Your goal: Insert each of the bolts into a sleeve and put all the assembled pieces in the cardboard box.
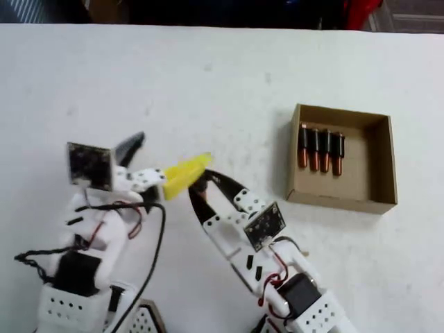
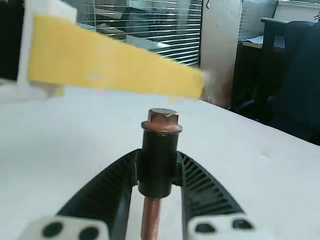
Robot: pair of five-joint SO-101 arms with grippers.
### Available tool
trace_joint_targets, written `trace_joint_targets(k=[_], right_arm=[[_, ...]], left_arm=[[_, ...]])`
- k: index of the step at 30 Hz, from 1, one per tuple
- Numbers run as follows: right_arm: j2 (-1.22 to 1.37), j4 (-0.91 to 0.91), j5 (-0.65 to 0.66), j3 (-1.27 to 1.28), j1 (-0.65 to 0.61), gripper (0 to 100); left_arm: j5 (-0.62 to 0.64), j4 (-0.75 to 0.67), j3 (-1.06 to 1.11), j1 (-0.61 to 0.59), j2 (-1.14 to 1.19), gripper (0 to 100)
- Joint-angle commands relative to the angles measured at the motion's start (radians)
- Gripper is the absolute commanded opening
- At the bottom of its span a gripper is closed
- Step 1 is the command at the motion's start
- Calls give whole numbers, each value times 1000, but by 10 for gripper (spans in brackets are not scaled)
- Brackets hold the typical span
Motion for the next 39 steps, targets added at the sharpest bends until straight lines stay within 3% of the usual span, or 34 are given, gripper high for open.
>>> trace_joint_targets(k=[1,8,11,21,29,39], right_arm=[[-12,-2,2,8,41,17],[-12,-2,2,6,44,16],[-10,-1,2,6,44,16],[-10,-1,2,5,44,16],[-10,2,2,-9,44,16],[-10,291,-5,-249,44,16]], left_arm=[[-3,-6,-78,-101,-16,350],[-5,-2,-74,-216,-16,11],[-5,81,-80,-240,-18,49],[-95,338,-74,-239,-223,23],[-97,448,-72,-239,-291,23],[-144,591,-71,-243,-423,23]])
